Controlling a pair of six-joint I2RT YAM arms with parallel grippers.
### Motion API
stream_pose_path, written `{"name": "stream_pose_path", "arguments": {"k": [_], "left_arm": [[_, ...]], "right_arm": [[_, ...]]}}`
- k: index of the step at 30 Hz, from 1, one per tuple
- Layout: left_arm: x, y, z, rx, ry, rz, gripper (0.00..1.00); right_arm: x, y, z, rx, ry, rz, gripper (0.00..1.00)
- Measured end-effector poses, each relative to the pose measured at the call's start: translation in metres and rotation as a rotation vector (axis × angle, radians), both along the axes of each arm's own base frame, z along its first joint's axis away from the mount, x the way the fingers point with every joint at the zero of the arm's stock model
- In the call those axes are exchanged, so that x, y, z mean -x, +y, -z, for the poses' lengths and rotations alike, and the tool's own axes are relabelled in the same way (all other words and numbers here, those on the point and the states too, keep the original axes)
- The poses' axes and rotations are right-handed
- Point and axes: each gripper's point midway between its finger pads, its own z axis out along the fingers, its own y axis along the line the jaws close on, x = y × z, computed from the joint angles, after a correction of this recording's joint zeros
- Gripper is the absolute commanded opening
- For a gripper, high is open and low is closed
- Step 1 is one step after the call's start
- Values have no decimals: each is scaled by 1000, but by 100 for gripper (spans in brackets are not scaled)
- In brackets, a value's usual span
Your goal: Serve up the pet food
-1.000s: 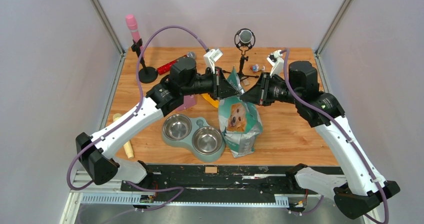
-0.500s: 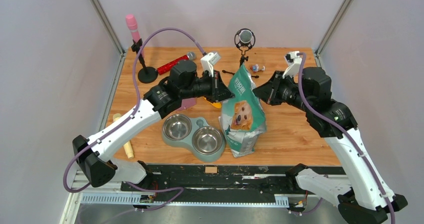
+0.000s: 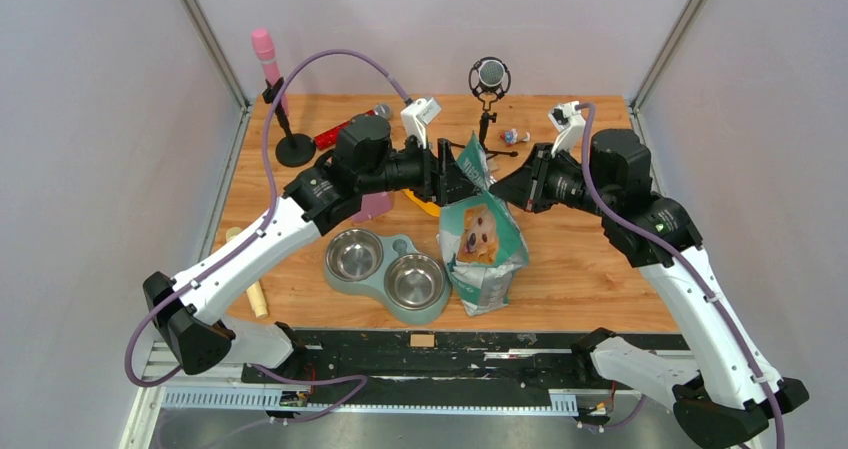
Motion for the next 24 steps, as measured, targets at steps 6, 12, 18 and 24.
{"name": "stream_pose_path", "arguments": {"k": [6, 12, 18, 24], "left_arm": [[-1, -3, -11, 25, -9, 4, 72], [-6, -10, 1, 8, 29, 11, 68], [-8, -10, 5, -5, 44, -9, 54], [-9, -11, 3, 0, 47, -18, 49]], "right_arm": [[2, 6, 3, -14, 4, -29, 0], [3, 11, 8, -28, 15, -41, 0], [2, 11, 13, -36, 23, -28, 0], [1, 7, 11, -42, 13, 1, 0]]}}
